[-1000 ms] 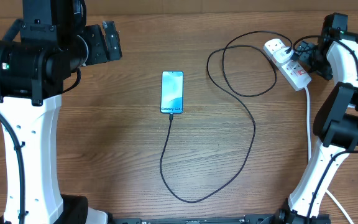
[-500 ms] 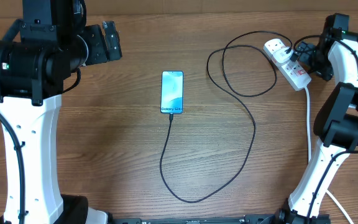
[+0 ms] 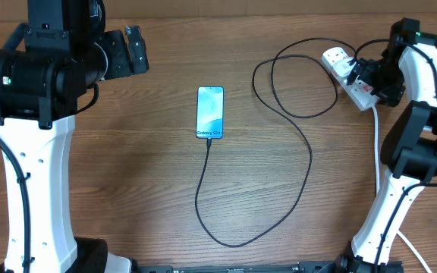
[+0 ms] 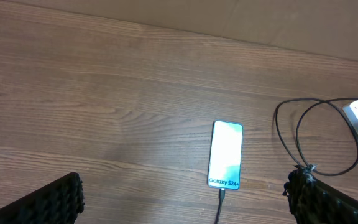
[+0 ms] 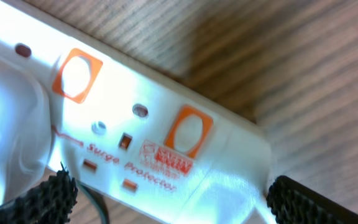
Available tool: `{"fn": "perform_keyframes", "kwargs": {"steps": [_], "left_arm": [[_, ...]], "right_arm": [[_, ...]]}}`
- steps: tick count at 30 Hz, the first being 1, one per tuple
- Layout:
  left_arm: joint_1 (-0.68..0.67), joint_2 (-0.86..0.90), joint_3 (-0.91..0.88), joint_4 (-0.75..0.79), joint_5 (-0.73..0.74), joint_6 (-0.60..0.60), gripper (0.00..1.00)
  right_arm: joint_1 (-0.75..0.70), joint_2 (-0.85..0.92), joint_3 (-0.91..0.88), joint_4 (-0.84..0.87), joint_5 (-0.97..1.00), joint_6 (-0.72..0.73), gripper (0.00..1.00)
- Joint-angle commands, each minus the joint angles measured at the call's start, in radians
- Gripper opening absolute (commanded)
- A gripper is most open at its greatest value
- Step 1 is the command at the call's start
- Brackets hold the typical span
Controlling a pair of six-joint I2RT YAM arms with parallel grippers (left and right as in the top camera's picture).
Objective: Plug charger to phone and switch on socket
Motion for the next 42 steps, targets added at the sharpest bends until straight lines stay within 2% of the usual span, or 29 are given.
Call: {"fn": "perform_keyframes", "kwargs": {"steps": [1,9,20,33,42], "left_arm": [[-0.004,0.005,-0.002,-0.001,-0.013,-0.016,1.00],[-0.004,0.005,-0.002,-0.001,-0.013,-0.016,1.00],[-0.004,0.005,-0.002,-0.001,-0.013,-0.016,1.00],[-0.004,0.005,-0.002,-0.001,-0.013,-0.016,1.00],[-0.004,0.005,-0.002,-0.001,-0.013,-0.016,1.00]], "right_arm": [[-0.023,-0.166,0.043,-0.067,-0.006,0.073,1.00],[-0.023,-0.485,0.042,-0.281,-0.011,0.106,1.00],[0.111,-0.784,-0.004,-0.454,-0.010,0.107,1.00],[0.271,-1.306,-0.466,-0.384,-0.014,0.198,1.00],[0.271,-1.373,-0.492,-0.428,-0.013,0.208,1.00]]}}
